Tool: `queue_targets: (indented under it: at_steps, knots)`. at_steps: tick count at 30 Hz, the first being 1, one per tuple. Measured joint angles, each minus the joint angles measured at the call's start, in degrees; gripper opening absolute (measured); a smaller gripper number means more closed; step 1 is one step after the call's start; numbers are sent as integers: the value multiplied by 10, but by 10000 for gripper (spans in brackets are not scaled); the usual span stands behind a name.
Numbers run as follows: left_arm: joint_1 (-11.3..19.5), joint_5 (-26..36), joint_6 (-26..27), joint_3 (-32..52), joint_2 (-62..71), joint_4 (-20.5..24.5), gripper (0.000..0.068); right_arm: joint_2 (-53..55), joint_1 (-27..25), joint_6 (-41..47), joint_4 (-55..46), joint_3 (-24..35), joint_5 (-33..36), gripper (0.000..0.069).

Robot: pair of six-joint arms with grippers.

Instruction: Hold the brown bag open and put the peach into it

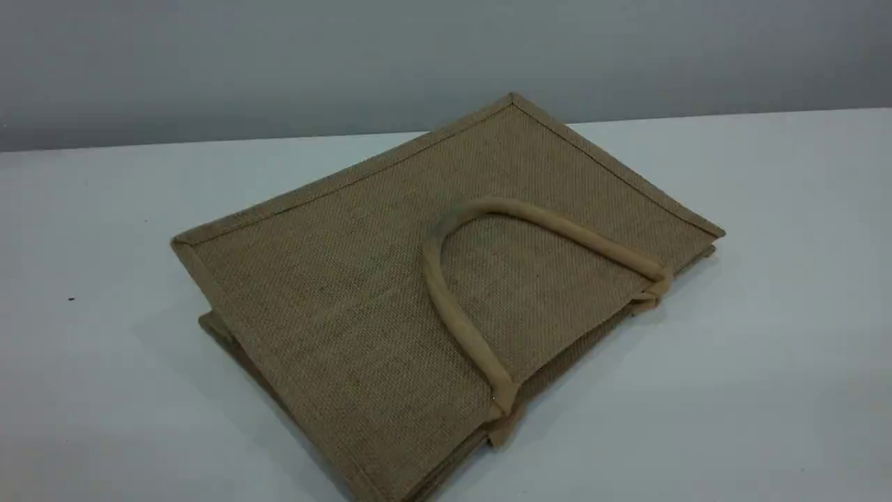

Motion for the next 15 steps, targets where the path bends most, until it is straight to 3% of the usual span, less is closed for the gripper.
queue_targets:
  at_steps: [7, 15]
  knots:
    - [0, 0, 0, 0, 0, 0, 547, 1, -97, -1, -7, 1, 46, 563]
    - [0, 0, 0, 0, 0, 0, 547, 1, -133, -1, -6, 25, 29, 563]
